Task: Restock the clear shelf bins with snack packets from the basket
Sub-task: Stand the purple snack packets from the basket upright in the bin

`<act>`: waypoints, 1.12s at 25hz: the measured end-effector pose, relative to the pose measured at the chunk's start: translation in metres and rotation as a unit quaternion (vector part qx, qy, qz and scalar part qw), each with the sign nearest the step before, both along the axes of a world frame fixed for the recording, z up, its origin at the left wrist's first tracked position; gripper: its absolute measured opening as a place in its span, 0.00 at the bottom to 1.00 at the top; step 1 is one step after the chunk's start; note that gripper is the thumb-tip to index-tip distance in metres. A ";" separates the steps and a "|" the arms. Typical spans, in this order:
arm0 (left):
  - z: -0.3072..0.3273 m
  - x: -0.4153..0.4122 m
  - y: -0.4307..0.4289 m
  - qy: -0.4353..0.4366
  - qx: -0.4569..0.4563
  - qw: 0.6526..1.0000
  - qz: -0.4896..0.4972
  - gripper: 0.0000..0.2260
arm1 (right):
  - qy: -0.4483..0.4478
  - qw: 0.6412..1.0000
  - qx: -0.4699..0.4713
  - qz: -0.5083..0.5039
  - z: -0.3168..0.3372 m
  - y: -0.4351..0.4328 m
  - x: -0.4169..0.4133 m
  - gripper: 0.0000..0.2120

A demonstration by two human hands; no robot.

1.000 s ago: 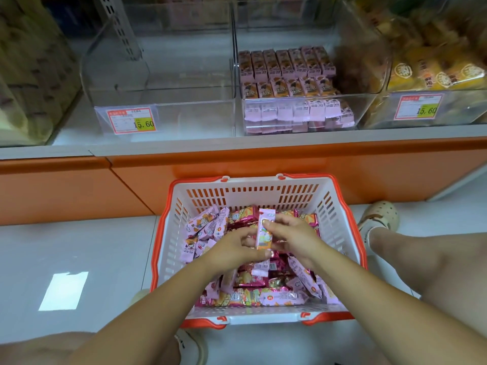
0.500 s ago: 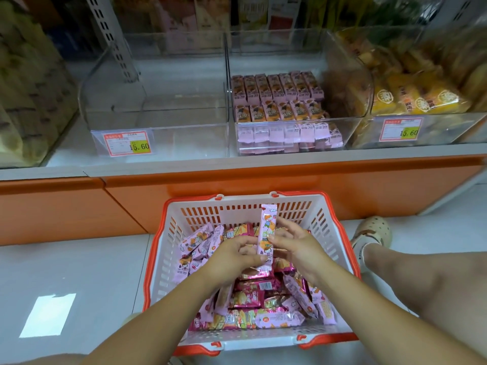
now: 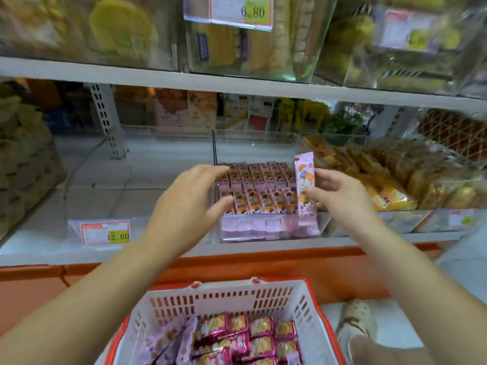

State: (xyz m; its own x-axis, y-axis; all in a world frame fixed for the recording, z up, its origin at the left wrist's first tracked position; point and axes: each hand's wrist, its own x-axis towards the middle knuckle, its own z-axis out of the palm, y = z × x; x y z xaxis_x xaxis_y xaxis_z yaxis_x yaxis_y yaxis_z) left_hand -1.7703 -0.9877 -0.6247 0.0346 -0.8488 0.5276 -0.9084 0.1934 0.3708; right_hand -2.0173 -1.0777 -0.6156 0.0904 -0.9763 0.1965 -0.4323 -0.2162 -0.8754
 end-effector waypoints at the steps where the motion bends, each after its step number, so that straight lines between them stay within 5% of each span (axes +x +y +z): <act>1: 0.005 0.010 -0.013 -0.037 0.014 0.999 0.003 0.27 | 0.095 0.995 -0.017 -0.025 0.012 -0.020 0.002 0.19; 4: -0.008 0.038 -0.041 -0.068 0.090 0.993 -0.030 0.32 | 0.372 0.927 0.006 -0.056 0.025 -0.065 0.015 0.17; 7: -0.029 0.050 -0.046 -0.026 0.124 0.989 -0.072 0.32 | 0.533 0.844 0.046 -0.046 0.016 -0.081 0.028 0.10; 11: -0.037 0.052 -0.046 0.011 0.117 0.990 -0.080 0.33 | 0.542 0.822 0.167 -0.053 0.008 -0.096 0.037 0.16; 16: -0.040 0.055 -0.047 0.020 0.112 0.990 -0.081 0.32 | 0.649 0.756 0.090 -0.012 -0.002 -0.089 0.042 0.14; 21: -0.041 0.056 -0.048 0.020 0.117 0.989 -0.085 0.31 | 0.609 0.793 0.017 0.007 0.004 -0.075 0.028 0.19; 28: -0.039 0.055 -0.048 0.008 0.130 0.988 -0.084 0.31 | 0.660 0.749 0.040 0.038 -0.003 -0.081 0.028 0.26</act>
